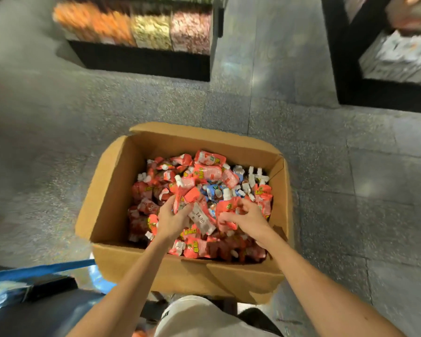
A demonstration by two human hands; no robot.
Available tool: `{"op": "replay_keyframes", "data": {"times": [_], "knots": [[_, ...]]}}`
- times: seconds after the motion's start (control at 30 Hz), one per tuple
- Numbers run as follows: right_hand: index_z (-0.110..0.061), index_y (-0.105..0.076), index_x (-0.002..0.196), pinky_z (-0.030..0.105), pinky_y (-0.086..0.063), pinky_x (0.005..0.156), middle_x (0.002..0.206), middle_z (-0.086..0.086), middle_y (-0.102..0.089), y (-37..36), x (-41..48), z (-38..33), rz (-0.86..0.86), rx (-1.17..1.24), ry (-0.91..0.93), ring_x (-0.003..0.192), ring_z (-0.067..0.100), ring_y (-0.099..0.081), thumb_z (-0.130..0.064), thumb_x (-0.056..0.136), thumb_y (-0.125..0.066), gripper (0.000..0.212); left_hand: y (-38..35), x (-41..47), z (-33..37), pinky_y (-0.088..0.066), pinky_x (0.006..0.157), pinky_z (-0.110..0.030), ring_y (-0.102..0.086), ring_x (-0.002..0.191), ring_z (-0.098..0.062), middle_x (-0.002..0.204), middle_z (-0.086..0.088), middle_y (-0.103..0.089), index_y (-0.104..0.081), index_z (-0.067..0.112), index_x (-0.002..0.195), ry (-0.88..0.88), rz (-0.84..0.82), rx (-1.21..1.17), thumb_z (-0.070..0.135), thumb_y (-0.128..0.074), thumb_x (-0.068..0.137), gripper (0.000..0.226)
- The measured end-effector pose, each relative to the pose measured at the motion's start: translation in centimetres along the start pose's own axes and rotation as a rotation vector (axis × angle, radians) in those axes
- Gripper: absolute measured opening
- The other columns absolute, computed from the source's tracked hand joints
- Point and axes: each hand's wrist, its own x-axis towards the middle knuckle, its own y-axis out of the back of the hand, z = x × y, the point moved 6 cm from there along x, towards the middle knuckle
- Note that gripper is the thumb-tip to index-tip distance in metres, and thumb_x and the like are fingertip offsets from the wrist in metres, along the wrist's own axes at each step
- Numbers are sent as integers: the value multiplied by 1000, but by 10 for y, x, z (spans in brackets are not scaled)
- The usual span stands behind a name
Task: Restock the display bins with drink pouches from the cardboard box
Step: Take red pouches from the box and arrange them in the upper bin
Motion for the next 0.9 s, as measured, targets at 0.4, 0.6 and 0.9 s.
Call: {"op": "replay_keyframes", "data": {"times": [0.4,0.6,0.9], "knots": [[-25,-66,101,24,-55,71,89,-4,-71,-24,-62,-121,-407,65,340,74,4,-66,-16,82,-79,25,33,-94,103,-54,63,-35,-65,74,-23,83,-5,-71,-66,12,95,-252,43,-346,15,-68,93,4],[-23,-58,124,61,-52,87,112,20,-68,-8,-117,-137,-609,58,459,96,39,-65,-34,63,-84,67,23,-159,135,-54,58,-26,-70,79,-21,95,-12,-72,-60,-1,116,-338,38,-417,12,-60,97,23],[-22,-48,128,28,-56,86,115,6,-69,-69,-247,-122,-916,-76,557,102,13,-70,-24,67,-80,69,69,-321,91,-54,77,-40,-66,86,-32,101,-20,-69,-63,-1,114,-316,212,-615,14,-68,87,32]]}}
